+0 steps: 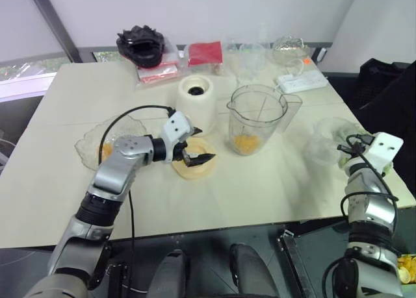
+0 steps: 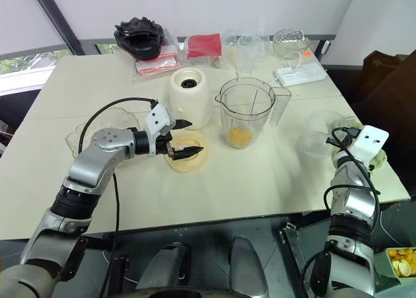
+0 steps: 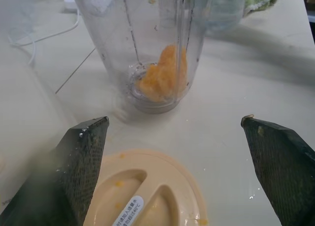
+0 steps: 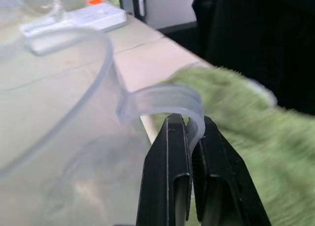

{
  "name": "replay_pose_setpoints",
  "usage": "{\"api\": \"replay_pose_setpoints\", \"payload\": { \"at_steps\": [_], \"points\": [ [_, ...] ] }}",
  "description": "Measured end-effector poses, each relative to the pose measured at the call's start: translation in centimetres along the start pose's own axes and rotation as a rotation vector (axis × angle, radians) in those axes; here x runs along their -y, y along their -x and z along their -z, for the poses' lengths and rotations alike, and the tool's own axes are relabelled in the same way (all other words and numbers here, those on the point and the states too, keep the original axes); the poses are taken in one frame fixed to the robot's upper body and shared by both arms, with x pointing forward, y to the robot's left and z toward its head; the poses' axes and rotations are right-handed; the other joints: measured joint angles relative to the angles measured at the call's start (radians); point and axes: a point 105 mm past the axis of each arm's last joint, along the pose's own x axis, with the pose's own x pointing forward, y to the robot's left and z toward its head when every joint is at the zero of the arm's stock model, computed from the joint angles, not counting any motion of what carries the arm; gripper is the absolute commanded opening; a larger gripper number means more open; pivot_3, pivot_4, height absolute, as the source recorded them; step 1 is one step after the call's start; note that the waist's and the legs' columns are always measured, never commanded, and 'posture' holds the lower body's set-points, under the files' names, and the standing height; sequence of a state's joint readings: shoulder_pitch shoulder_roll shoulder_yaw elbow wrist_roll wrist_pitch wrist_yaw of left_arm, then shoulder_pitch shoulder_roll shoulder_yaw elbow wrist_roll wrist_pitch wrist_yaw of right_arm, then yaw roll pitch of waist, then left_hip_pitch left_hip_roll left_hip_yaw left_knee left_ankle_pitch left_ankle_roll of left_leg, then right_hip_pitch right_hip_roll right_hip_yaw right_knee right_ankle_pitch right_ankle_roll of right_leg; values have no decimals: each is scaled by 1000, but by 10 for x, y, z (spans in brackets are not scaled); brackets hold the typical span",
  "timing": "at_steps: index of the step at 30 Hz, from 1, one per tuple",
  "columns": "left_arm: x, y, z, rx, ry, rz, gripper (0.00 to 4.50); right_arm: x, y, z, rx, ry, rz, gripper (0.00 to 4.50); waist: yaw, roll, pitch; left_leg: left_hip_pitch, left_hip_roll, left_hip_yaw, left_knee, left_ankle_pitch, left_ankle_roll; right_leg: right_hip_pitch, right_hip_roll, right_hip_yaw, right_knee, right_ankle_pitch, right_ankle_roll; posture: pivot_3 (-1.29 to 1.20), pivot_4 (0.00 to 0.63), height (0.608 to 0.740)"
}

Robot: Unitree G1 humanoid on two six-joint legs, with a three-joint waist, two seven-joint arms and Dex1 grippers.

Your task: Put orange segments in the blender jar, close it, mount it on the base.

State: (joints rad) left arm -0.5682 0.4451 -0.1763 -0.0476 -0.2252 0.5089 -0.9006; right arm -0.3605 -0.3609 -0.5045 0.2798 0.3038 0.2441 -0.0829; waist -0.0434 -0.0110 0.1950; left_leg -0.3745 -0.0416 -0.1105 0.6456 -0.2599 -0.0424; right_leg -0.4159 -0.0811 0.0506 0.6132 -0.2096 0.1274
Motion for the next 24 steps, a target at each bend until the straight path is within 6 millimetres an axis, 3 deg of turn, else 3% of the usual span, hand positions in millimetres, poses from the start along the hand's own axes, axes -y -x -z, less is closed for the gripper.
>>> {"api": "replay_pose_setpoints", "payload": {
  "at_steps": [6, 10, 13, 19, 24],
  "points": [
    [-2, -4, -8, 18, -4, 3, 4500, -21, 18, -35, 100, -148, 9, 52, 2, 0, 0, -1, 0, 0, 0, 0, 0, -1, 0, 0, 0, 0, 0, 0, 150, 740],
    [-2, -5, -6, 17, 6, 4, 4500, -24, 25, -49, 113, -163, 17, 52, 2, 0, 0, -1, 0, 0, 0, 0, 0, -2, 0, 0, 0, -1, -1, 0, 150, 740],
    [-2, -6, -4, 15, 16, 6, 4500, -26, 28, -69, 135, -119, 1, 52, 2, 1, 1, -2, 0, 0, 0, 0, 0, -2, 0, 0, 0, -1, -1, 0, 150, 740],
    [1, -11, -6, 37, 15, 18, 4500, -49, 33, -137, 271, 27, -94, 52, 0, 3, 2, -2, 0, 0, -2, 0, 0, -4, 0, 0, 1, -1, -1, 0, 150, 740],
    [2, -13, -6, 46, 23, 15, 4500, -80, 40, -159, 307, 257, -207, 52, 1, 3, 2, -3, 0, 1, -2, 0, 0, -4, 0, 0, 0, -1, -2, 0, 150, 740]
  ]
}}
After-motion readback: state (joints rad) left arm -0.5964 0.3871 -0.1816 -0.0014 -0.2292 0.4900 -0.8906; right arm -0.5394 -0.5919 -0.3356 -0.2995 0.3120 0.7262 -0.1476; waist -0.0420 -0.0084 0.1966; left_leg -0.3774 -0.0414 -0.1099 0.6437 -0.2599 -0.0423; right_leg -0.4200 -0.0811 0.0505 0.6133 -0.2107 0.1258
